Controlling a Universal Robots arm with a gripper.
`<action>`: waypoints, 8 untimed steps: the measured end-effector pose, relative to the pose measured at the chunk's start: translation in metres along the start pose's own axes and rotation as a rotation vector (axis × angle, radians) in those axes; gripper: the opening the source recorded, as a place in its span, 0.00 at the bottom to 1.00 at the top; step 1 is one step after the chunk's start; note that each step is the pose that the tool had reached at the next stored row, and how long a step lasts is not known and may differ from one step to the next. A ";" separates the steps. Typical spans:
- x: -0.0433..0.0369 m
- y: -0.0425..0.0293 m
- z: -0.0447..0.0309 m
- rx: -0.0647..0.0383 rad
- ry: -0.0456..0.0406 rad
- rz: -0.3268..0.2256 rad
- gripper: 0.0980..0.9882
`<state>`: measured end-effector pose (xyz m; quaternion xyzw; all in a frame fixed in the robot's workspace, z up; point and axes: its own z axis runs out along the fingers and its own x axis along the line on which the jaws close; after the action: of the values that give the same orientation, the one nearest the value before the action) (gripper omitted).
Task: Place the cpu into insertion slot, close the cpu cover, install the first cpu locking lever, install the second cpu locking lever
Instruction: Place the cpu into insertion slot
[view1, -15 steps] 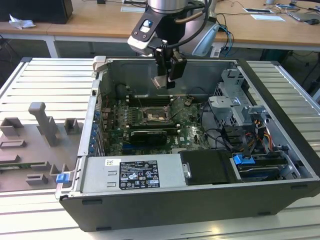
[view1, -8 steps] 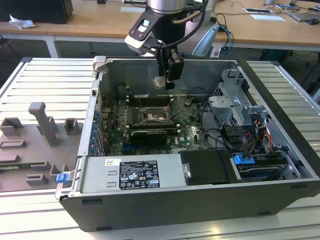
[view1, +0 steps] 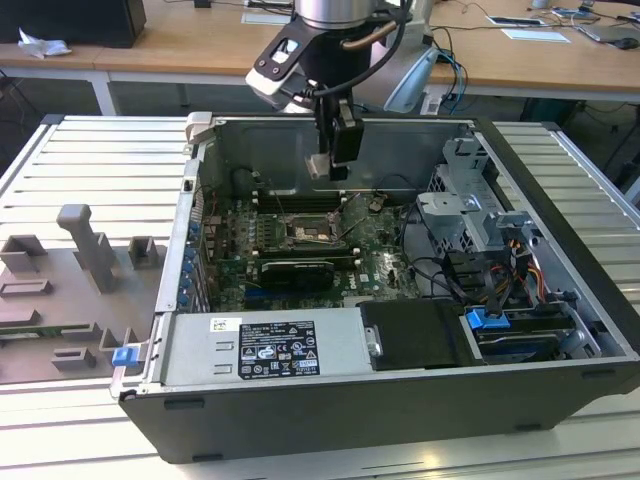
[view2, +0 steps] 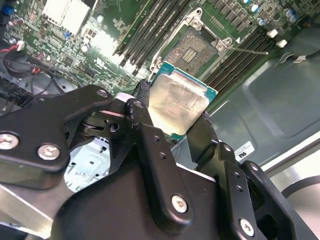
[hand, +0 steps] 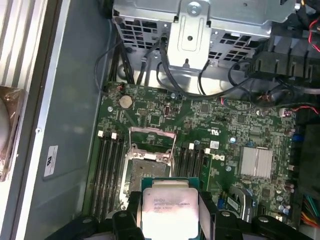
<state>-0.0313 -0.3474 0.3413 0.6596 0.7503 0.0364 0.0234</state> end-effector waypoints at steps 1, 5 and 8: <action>0.0000 0.0000 0.0004 0.000 -0.0025 0.008 0.50; -0.0001 -0.0002 0.0033 0.001 -0.0113 0.044 0.50; -0.0001 -0.0007 0.0085 0.000 -0.0123 0.052 0.50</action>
<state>-0.0313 -0.3474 0.3328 0.6793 0.7326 0.0328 0.0269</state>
